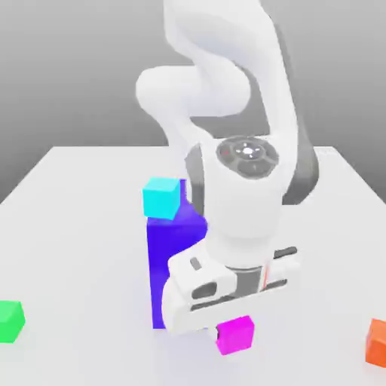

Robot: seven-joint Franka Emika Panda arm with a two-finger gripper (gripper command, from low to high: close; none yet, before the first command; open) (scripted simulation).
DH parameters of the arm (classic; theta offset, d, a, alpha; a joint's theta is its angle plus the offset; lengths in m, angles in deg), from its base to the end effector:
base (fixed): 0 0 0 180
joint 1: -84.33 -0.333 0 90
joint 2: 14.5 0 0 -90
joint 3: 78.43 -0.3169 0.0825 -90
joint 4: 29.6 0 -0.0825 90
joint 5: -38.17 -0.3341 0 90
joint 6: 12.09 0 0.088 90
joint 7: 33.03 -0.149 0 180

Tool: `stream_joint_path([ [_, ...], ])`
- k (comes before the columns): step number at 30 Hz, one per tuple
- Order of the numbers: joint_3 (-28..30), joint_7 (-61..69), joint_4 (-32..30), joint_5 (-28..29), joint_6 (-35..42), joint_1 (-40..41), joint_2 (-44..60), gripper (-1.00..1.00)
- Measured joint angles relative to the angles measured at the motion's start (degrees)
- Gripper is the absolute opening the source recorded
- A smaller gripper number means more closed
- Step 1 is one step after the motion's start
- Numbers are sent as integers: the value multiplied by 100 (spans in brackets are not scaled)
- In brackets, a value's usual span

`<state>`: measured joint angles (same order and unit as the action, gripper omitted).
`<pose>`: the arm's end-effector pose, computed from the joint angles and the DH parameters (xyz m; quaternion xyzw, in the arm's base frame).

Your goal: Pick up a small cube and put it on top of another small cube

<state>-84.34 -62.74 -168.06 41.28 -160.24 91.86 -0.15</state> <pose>0.4602 -0.0114 0.2051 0.9679 -0.2481 -0.0384 0.0102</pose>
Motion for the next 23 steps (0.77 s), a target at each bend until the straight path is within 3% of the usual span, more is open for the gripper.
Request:
stream_joint_path([
  [13,1360,2277,412,-557,272,2075,-212,-100],
  [19,1381,2744,318,-903,-578,2464,463,-100],
  [20,1358,2769,322,-936,-674,2486,566,100],
  [23,1358,2769,322,-936,-673,2486,566,100],
])
